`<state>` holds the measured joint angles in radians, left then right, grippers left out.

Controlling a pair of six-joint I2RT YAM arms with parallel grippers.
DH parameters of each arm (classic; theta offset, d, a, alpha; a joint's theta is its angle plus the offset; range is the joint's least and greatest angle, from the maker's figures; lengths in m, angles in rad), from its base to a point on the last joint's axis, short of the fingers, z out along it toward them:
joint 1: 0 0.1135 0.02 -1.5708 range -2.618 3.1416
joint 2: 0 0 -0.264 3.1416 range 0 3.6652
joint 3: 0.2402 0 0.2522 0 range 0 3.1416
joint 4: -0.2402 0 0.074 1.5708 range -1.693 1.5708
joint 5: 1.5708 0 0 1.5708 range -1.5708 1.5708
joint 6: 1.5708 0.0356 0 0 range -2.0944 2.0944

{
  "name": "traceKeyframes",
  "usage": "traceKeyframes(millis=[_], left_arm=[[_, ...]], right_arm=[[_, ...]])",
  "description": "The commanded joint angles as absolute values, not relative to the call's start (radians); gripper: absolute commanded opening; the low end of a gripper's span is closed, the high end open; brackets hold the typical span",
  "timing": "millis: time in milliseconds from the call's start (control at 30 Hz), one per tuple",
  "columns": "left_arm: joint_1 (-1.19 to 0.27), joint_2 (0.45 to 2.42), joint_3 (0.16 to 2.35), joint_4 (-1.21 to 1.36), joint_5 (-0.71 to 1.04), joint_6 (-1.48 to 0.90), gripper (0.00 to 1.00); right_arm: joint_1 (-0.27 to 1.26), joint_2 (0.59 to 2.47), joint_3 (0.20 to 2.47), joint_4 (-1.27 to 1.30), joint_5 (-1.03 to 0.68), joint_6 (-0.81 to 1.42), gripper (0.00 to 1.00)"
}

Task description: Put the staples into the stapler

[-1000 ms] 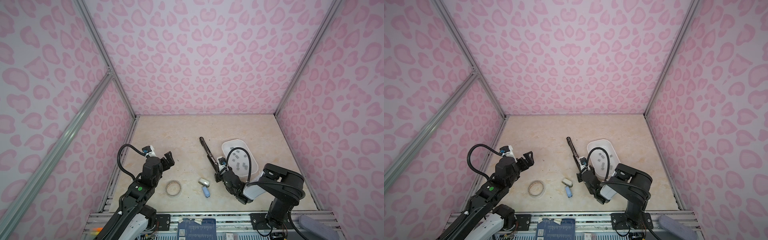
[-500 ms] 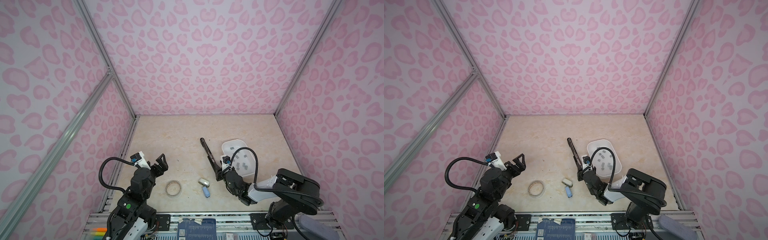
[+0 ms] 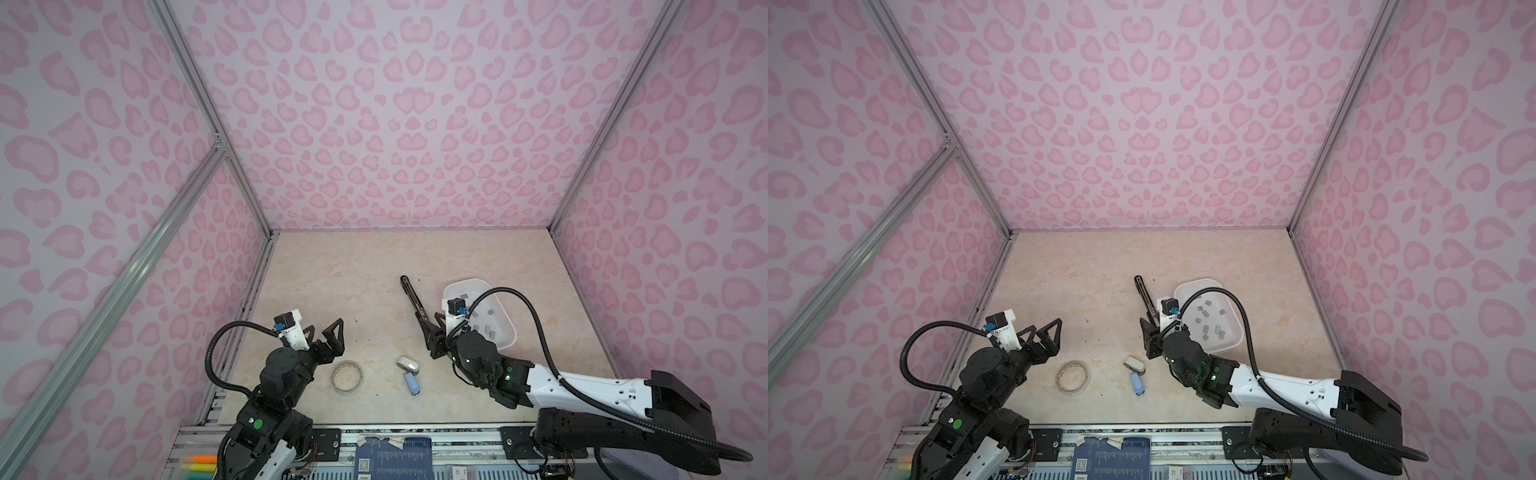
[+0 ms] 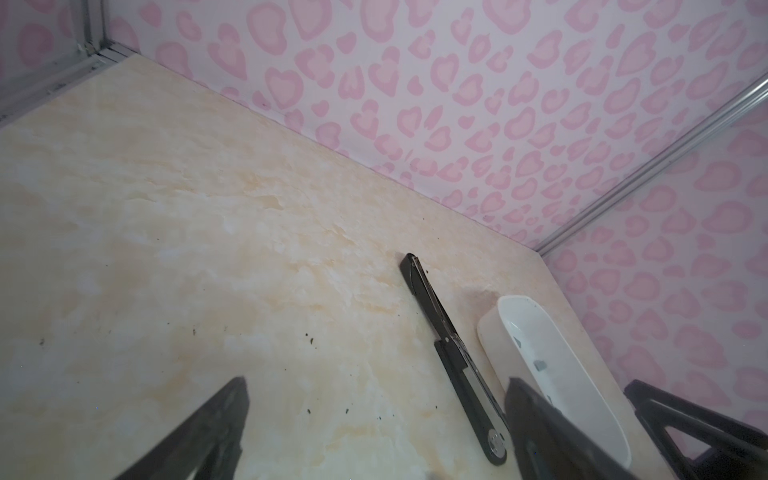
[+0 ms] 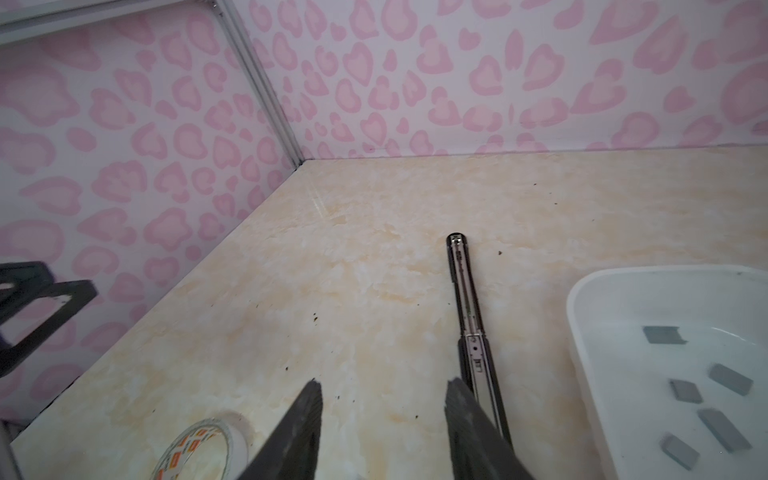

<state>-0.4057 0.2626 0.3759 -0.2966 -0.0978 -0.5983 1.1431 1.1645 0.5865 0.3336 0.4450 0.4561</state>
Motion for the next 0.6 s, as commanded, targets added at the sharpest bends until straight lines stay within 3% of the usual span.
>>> traceKeyframes(millis=[0, 200, 567], left_arm=[[-0.405, 0.311, 0.36, -0.208, 0.001, -0.568, 0.97], [-0.408, 0.384, 0.307, -0.093, 0.089, -0.556, 0.96], [-0.443, 0.506, 0.355, -0.054, 0.097, -0.49, 0.99]], right_arm=[[1.211, 1.225, 0.638, 0.209, 0.457, 0.414, 0.5], [1.299, 1.41, 0.687, 0.218, 0.366, 0.352, 0.43], [1.32, 1.429, 0.624, 0.146, 0.366, 0.341, 0.43]])
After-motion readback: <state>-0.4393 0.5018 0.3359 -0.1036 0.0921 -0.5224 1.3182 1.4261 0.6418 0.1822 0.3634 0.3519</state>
